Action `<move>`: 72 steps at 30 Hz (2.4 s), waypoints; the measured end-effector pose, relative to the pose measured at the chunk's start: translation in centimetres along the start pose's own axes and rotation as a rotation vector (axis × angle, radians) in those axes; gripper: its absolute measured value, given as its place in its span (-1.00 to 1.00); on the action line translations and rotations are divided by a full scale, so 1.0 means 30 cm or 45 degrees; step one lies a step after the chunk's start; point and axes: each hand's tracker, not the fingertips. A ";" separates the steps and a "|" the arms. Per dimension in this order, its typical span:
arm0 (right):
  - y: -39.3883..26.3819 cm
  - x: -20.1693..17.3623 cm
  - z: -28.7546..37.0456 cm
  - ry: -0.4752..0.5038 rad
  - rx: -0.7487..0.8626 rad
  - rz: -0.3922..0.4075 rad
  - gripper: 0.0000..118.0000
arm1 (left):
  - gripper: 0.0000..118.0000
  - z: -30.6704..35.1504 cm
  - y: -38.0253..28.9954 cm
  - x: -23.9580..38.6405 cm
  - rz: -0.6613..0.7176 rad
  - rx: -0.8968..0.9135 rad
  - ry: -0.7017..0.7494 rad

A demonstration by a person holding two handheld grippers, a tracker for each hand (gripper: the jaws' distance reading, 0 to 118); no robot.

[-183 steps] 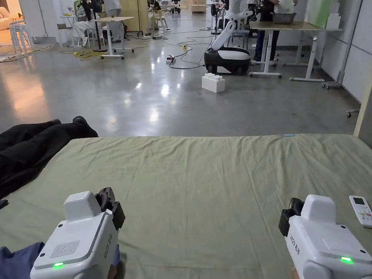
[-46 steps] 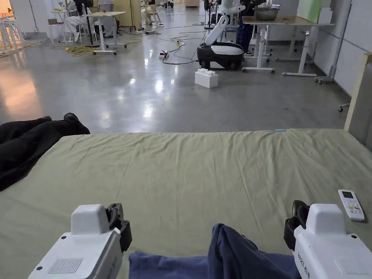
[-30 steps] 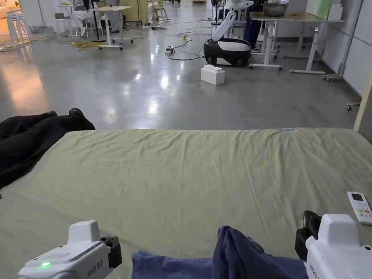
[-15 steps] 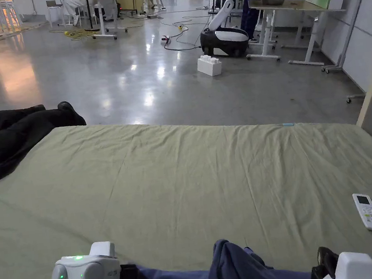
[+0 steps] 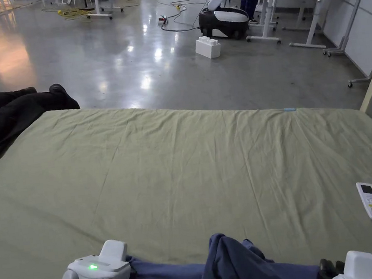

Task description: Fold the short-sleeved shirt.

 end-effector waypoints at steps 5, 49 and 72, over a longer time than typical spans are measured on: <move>0.018 0.019 -0.127 0.048 -0.166 0.003 0.22 | -0.88 0.081 0.015 -0.049 0.113 0.074 -0.016; 0.656 0.090 0.504 -0.012 0.615 0.070 -0.88 | -0.91 0.935 0.471 -0.263 0.222 0.738 0.064; 1.160 0.065 0.462 -0.066 0.749 0.079 -0.88 | -0.91 1.044 0.899 -0.546 0.293 0.834 0.240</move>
